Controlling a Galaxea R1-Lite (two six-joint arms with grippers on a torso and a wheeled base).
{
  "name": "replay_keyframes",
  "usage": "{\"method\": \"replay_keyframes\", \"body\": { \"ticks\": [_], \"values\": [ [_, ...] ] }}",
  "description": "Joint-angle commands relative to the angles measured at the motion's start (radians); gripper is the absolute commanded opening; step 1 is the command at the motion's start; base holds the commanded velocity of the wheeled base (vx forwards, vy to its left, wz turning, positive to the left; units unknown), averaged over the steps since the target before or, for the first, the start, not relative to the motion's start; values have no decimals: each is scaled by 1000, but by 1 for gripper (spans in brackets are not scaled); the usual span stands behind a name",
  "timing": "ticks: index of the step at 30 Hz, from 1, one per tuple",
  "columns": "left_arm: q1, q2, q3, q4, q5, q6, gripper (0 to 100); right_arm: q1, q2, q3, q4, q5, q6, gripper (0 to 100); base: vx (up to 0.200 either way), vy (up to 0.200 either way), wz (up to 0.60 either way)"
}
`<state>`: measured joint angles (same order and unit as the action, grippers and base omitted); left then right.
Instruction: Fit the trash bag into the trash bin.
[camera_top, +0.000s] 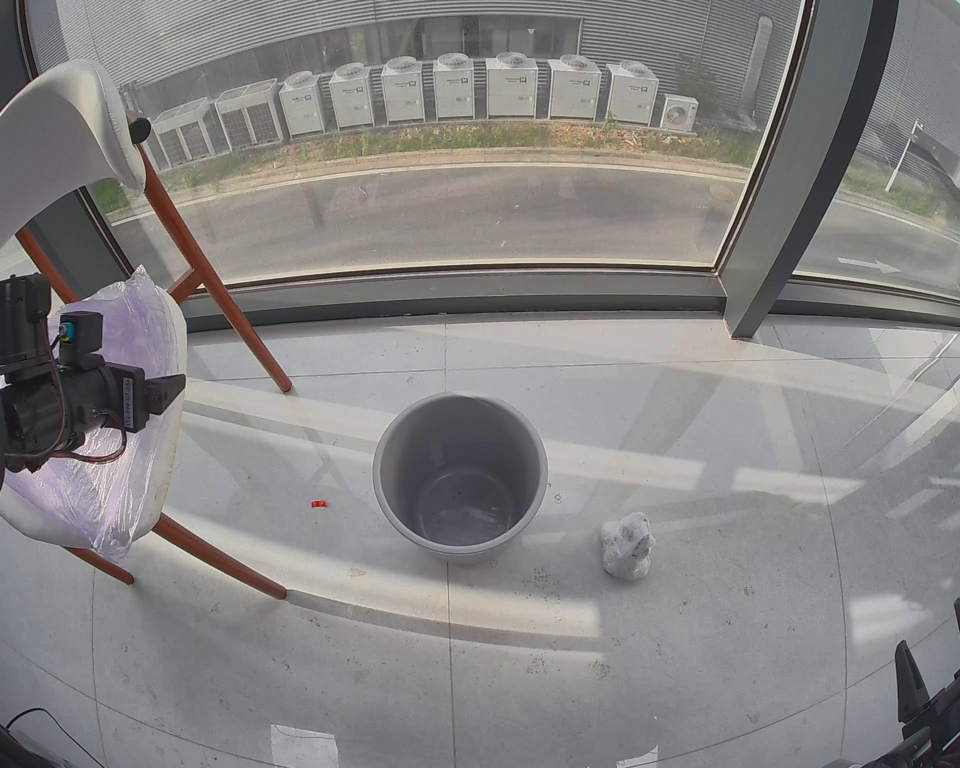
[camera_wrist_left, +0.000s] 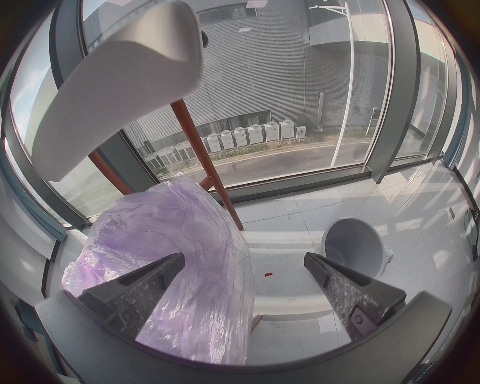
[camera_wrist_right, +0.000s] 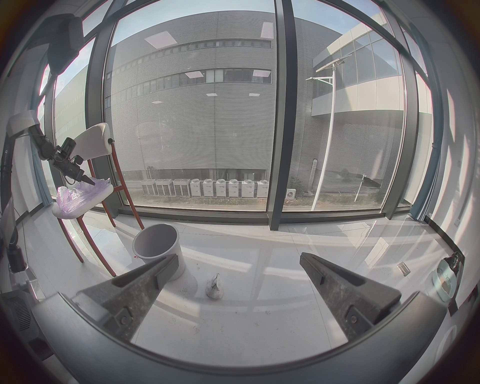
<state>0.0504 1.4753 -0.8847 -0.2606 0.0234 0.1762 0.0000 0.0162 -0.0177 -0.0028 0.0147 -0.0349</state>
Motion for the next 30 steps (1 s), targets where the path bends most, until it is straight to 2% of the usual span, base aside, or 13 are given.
{"method": "replay_keyframes", "body": {
  "ticks": [1, 17, 24, 25, 30],
  "values": [
    [2, 111, -33, -6, 4, 2, 100, 0, -15, 18, 0, 1, 0, 100, 0, 0, 0],
    [75, 188, -37, -71, 3, 52, 100, 0, -15, 18, 0, 1, 0, 100, 0, 0, 0],
    [77, 212, -30, -78, 0, 54, 100, 0, -15, 18, 0, 1, 0, 100, 0, 0, 0],
    [75, 214, -30, -78, 0, 54, 0, 0, -15, 18, 0, 1, 0, 100, 0, 0, 0],
    [77, 217, -28, -78, 0, 52, 0, 0, -15, 18, 0, 1, 0, 100, 0, 0, 0]
  ]
}}
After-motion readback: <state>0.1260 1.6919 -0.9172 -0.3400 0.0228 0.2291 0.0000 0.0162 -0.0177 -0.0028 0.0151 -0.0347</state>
